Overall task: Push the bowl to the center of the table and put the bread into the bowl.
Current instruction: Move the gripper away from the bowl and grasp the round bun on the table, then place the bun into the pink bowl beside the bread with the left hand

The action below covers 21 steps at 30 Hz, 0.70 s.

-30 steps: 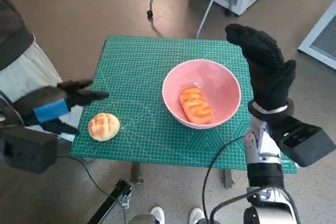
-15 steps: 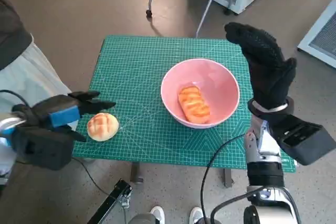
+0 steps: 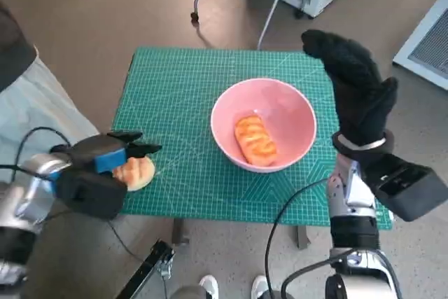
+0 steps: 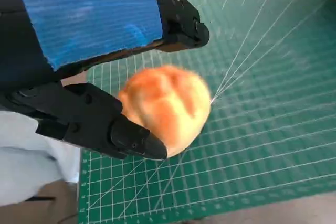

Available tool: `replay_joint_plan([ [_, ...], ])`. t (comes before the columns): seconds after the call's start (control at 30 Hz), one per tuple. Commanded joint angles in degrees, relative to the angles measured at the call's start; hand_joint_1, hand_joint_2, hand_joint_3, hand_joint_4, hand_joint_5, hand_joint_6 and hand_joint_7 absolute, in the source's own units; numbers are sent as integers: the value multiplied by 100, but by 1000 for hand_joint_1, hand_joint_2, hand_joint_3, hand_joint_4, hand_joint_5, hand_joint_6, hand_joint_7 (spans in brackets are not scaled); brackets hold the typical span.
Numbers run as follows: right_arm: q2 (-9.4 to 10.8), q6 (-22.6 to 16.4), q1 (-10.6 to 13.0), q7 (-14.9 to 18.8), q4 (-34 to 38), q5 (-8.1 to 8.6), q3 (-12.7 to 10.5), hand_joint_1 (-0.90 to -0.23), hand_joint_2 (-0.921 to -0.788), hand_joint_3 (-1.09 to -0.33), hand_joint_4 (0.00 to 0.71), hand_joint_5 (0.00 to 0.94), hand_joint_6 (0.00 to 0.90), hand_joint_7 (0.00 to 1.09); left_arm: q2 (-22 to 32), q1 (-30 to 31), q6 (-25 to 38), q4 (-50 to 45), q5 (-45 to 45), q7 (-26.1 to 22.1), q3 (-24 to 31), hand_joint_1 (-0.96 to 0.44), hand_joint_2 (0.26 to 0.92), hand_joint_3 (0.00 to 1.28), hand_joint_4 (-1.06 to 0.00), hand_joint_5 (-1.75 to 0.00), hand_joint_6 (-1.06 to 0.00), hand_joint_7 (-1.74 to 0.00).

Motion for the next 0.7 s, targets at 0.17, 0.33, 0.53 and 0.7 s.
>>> replay_joint_plan([
  [0.17, -35, 61, 110, -36, -63, -38, -29, -665, -921, -696, 366, 3, 96, 862, -22, -546, -293, 967, 731, 700, -511, -56, 918, 185, -506, -952, -537, -1146],
  [0.33, -62, 86, 114, -28, -107, -21, -37, -663, -921, -696, 366, 3, 96, 862, 120, -790, -357, 845, 472, 509, -361, -8, 920, 149, -583, -1212, -553, -1229],
  [0.53, -95, 113, 85, 18, -107, 16, -49, -656, -921, -696, 366, 3, 97, 860, 279, -962, -143, 34, -470, -132, 284, 0, 920, 119, -598, -1288, -610, -1155],
  [0.7, -104, 162, 59, 80, -85, 74, -65, -652, -921, -697, 373, 7, 98, 858, 310, -1136, -54, -555, -1037, -330, 756, 1, 921, 127, -536, -1428, -671, -1015],
])
